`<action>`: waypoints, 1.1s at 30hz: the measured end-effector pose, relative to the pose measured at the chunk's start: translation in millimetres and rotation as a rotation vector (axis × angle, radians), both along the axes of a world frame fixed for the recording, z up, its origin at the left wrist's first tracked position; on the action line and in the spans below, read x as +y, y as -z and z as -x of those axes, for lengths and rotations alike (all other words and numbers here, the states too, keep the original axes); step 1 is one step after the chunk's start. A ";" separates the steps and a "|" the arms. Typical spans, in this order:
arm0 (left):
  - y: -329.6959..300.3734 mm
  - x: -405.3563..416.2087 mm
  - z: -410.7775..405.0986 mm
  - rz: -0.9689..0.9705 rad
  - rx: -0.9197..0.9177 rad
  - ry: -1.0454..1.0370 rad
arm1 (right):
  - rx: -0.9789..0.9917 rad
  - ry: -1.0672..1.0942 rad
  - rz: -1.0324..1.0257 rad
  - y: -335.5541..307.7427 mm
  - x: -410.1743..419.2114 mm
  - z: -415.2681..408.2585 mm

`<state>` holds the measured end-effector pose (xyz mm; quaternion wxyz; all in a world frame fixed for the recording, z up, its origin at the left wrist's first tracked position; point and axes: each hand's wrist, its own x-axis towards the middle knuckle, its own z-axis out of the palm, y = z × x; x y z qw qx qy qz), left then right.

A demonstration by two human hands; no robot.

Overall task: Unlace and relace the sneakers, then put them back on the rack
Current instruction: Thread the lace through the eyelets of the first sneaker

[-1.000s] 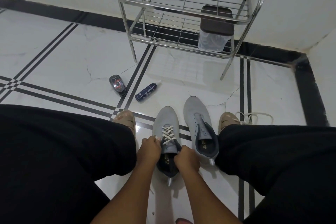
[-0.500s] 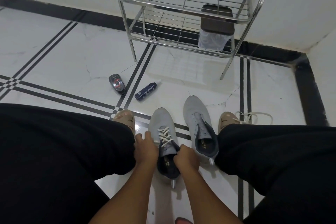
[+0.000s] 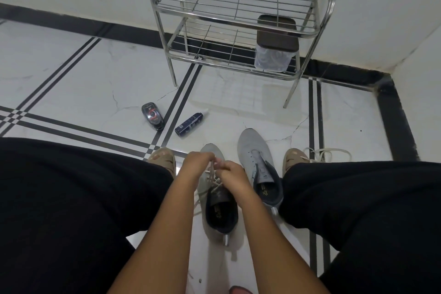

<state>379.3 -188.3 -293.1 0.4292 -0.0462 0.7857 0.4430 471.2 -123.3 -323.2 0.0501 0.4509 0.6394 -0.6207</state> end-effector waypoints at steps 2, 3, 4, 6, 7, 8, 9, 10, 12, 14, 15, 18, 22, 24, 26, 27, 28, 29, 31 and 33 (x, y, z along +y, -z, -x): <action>-4.7 -1.1 -6.8 -0.061 -0.069 -0.081 | 0.089 0.028 0.205 -6.3 -3.1 3.2; -7.7 -1.8 -10.1 -0.109 -0.113 -0.119 | 0.108 0.023 0.237 -7.9 -5.5 2.2; -7.7 -2.2 -11.6 -0.144 -0.144 -0.144 | 0.111 0.017 0.249 -6.8 -6.9 0.6; -10.9 -4.3 -13.5 -0.186 -0.182 -0.201 | 0.104 0.009 0.273 -8.0 -5.2 -4.3; -12.5 -6.1 -14.1 -0.195 -0.194 -0.249 | 0.107 -0.002 0.290 -8.9 -1.0 -7.1; -11.2 -8.1 -13.4 -0.195 -0.206 -0.306 | 0.108 -0.011 0.317 -10.4 5.4 -9.8; -12.7 -10.1 -13.3 -0.201 -0.233 -0.370 | 0.112 -0.017 0.345 -13.6 12.4 -13.2; -11.8 -12.4 -12.1 -0.228 -0.268 -0.434 | 0.096 -0.047 0.322 -17.9 20.4 -16.0; -11.6 -14.4 -11.1 -0.306 -0.347 -0.547 | -0.008 -0.161 0.114 -26.7 36.1 -18.4; -7.2 -16.1 -10.2 -0.319 -0.397 -0.655 | -0.193 -0.296 -0.305 -31.3 49.2 -17.3; -3.5 -17.5 -9.4 -0.307 -0.409 -0.698 | -0.278 -0.295 -0.512 -33.2 52.4 -17.0; 13.8 -22.8 -8.3 -0.219 -0.379 -0.724 | -0.250 -0.122 -0.682 -35.8 56.9 -18.0; 34.1 -22.2 -9.7 0.034 -0.176 -0.613 | -0.173 -0.184 -0.665 -32.7 56.0 -13.5; 32.0 -18.5 -15.0 0.266 0.092 -0.493 | -0.149 -0.286 -0.706 -32.3 51.5 -8.3; 26.4 -14.1 -16.6 0.238 0.349 -0.317 | -0.112 -0.333 -0.695 -27.8 43.6 -2.4; 27.2 -10.6 -15.7 0.145 0.424 -0.181 | -0.101 -0.333 -0.676 -24.7 39.3 0.3; 30.2 -6.2 -16.2 0.052 0.443 -0.042 | -0.098 -0.321 -0.660 -22.4 35.5 2.0; 33.9 -3.9 -16.8 -0.036 0.408 0.076 | -0.098 -0.302 -0.648 -20.3 33.2 3.3; 36.6 -1.5 -19.5 -0.146 0.305 0.184 | -0.095 -0.292 -0.658 -21.8 32.5 3.3; 41.3 -3.4 -21.7 -0.114 0.293 0.198 | -0.092 -0.307 -0.689 -24.2 37.5 1.4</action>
